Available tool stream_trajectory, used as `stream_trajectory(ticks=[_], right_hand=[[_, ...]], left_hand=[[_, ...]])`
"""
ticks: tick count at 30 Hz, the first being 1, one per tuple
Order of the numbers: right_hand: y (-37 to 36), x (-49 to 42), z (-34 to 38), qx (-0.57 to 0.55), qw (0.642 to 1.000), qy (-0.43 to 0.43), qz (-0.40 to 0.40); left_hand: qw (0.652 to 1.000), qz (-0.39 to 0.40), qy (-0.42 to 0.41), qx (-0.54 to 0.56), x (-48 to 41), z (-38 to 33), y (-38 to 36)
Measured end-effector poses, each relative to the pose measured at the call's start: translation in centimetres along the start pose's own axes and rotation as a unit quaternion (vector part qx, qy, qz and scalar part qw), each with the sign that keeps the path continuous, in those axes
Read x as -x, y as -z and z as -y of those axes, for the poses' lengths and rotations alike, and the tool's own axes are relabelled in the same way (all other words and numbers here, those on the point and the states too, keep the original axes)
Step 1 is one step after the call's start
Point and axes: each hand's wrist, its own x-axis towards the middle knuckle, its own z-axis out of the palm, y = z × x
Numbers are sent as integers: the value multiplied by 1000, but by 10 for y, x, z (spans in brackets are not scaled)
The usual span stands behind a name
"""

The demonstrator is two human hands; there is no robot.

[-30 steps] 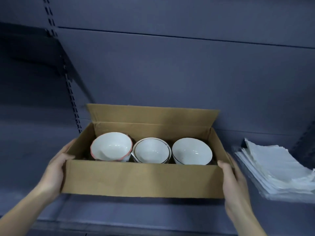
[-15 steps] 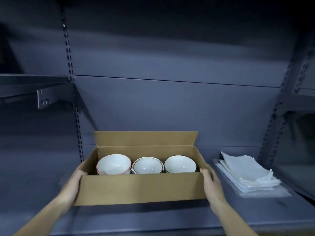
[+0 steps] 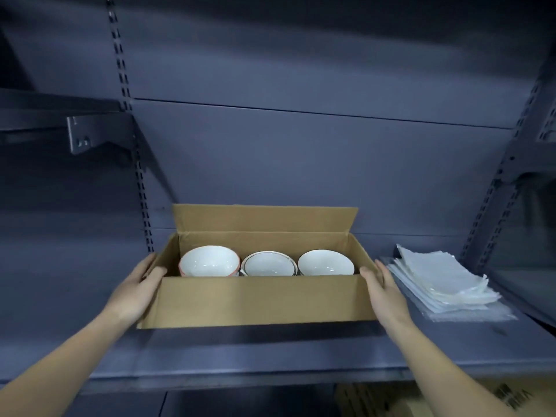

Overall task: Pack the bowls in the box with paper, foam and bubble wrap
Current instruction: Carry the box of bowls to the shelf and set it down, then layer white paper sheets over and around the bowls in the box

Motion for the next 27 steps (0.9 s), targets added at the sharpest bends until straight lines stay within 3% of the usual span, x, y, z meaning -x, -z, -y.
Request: stream_trajectory(ticks=[3, 6, 10, 12, 17, 23, 27], right_hand=[[7, -4, 5, 120, 991, 62, -17], [6, -7, 15, 313, 942, 118, -32], [0, -7, 25, 456, 869, 194, -6], [-4, -7, 25, 463, 859, 218, 14], [-11, -9, 37, 428, 881, 195, 48], [-7, -12, 50, 409, 891, 183, 68], [-4, -13, 43, 427, 878, 199, 79]], left_hand=[[982, 11, -33, -185, -4, 0, 12], [932, -7, -65, -357, -6, -11, 16], [920, 12, -115, -373, 2, -27, 5], [924, 39, -123, -361, 1, -36, 3], [934, 93, -61, -340, -5, -60, 0], [928, 65, -60, -362, -10, -84, -5], [931, 70, -93, -346, -20, -85, -42]])
